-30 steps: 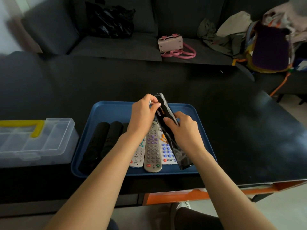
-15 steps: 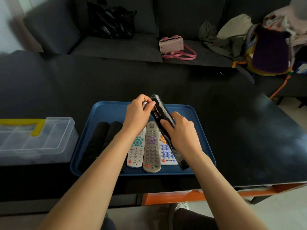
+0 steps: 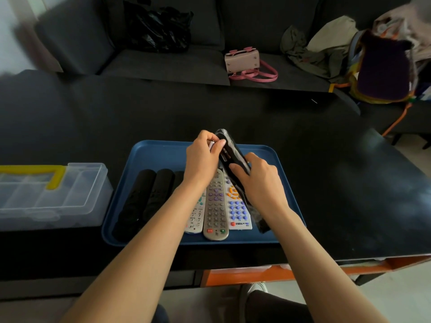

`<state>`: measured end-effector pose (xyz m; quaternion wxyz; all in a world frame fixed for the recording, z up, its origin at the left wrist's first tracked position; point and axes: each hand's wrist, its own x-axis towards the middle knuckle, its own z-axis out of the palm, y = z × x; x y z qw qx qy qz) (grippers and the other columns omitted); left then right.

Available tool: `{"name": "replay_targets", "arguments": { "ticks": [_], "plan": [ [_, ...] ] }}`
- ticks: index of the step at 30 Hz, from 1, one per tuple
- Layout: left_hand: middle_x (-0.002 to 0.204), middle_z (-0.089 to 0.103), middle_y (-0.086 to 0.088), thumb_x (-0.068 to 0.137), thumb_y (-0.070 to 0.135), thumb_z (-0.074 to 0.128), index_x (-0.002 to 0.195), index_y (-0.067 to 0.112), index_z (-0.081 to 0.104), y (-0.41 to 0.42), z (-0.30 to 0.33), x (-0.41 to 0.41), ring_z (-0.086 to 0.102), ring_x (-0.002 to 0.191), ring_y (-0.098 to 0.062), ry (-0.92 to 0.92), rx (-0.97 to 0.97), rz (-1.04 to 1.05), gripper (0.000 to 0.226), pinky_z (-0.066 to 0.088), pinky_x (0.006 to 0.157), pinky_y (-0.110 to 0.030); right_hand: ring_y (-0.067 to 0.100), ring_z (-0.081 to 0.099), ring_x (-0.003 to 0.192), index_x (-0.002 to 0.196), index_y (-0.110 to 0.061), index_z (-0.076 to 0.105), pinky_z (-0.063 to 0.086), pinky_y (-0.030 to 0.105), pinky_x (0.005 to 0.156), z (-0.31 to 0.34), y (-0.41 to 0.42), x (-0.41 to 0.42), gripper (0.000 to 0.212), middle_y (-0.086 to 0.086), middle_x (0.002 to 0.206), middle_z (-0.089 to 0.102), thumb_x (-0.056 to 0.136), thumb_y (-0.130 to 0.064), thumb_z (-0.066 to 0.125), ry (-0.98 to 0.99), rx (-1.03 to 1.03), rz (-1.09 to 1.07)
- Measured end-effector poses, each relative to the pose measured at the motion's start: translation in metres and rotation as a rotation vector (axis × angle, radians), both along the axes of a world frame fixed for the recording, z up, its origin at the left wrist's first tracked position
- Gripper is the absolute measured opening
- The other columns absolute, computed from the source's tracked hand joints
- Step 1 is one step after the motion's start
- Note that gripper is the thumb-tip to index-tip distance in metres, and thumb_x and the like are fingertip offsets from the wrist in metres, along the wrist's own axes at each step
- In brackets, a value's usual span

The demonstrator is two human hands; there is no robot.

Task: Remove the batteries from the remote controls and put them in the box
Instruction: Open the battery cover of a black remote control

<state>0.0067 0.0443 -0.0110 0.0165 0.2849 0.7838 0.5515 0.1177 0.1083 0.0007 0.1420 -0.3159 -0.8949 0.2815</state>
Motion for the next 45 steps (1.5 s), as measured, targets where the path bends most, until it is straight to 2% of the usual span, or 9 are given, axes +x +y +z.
{"name": "replay_targets", "arguments": {
  "ticks": [6,10,14,18,21,26,34,41,45],
  "plan": [
    [0.1,0.057,0.001,0.093,0.029,0.052,0.108,0.011,0.054,0.004,-0.004,-0.005,0.053,0.088,-0.005,-0.152,0.028,-0.001,0.023,0.042,0.06,-0.01,0.015,0.064,0.077,0.12,-0.017,0.05,0.056,0.032,0.066,0.001,-0.002,-0.003,0.033,0.003,0.101,0.065,0.096,-0.039,0.048,-0.036,0.057,-0.001],
    [0.094,0.061,-0.001,0.092,0.029,0.054,0.1,0.011,0.057,0.006,-0.006,-0.005,0.059,0.089,-0.011,-0.167,0.053,-0.044,0.019,0.047,0.069,-0.018,0.014,0.064,0.075,0.118,-0.016,0.051,0.056,0.032,0.065,0.001,0.0,-0.003,0.032,0.002,0.098,0.064,0.096,-0.039,0.048,-0.013,0.04,-0.004],
    [0.092,0.058,0.006,0.09,0.022,0.058,0.104,0.01,0.057,0.005,-0.006,0.002,0.056,0.079,-0.001,-0.065,0.121,0.023,0.018,0.046,0.066,-0.007,0.016,0.065,0.074,0.109,-0.017,0.054,0.058,0.039,0.068,0.001,0.0,-0.004,0.029,0.003,0.094,0.065,0.095,-0.042,0.049,0.032,-0.038,-0.03],
    [0.093,0.065,-0.005,0.089,0.018,0.06,0.101,0.008,0.066,0.003,-0.01,0.005,0.06,0.084,-0.01,0.191,0.073,0.069,0.017,0.043,0.066,-0.011,0.017,0.065,0.072,0.102,-0.016,0.055,0.057,0.043,0.067,0.002,0.001,-0.004,0.027,0.003,0.089,0.064,0.095,-0.042,0.049,0.071,-0.083,-0.054],
    [0.091,0.067,-0.007,0.088,0.015,0.061,0.1,0.008,0.069,0.001,-0.01,0.005,0.06,0.083,-0.01,0.236,0.086,0.069,0.016,0.042,0.065,-0.008,0.016,0.065,0.071,0.101,-0.017,0.054,0.058,0.042,0.067,0.003,0.001,-0.003,0.025,0.002,0.088,0.063,0.095,-0.041,0.05,0.071,-0.101,-0.052],
    [0.085,0.065,0.004,0.088,0.014,0.061,0.095,0.009,0.069,-0.003,-0.005,0.0,0.057,0.074,0.003,0.141,0.119,0.029,0.012,0.044,0.066,-0.005,0.014,0.065,0.074,0.109,-0.015,0.054,0.058,0.035,0.065,0.001,0.002,-0.003,0.028,0.004,0.096,0.065,0.095,-0.04,0.05,0.06,-0.092,-0.042],
    [0.079,0.058,0.007,0.09,0.016,0.057,0.093,0.011,0.061,-0.003,-0.008,-0.008,0.052,0.066,0.001,0.02,0.068,0.026,0.007,0.04,0.058,-0.003,0.015,0.064,0.073,0.11,-0.016,0.052,0.058,0.038,0.067,0.0,-0.005,-0.006,0.028,-0.002,0.088,0.059,0.096,-0.04,0.048,0.012,0.021,-0.017],
    [0.082,0.062,0.003,0.091,0.017,0.055,0.09,0.014,0.06,-0.006,-0.009,-0.016,0.054,0.072,-0.002,-0.053,0.045,-0.013,0.006,0.04,0.057,-0.005,0.016,0.063,0.074,0.112,-0.015,0.051,0.055,0.034,0.063,0.001,-0.009,-0.008,0.029,-0.002,0.091,0.057,0.097,-0.039,0.046,-0.02,0.042,-0.008],
    [0.091,0.063,0.002,0.089,0.019,0.059,0.098,0.014,0.06,-0.008,-0.007,-0.017,0.059,0.083,-0.007,-0.067,0.026,-0.089,0.01,0.044,0.066,-0.013,0.017,0.064,0.072,0.105,-0.014,0.054,0.056,0.036,0.063,0.0,-0.003,-0.009,0.028,0.001,0.09,0.064,0.096,-0.04,0.048,0.026,-0.039,-0.009]
  ]
}}
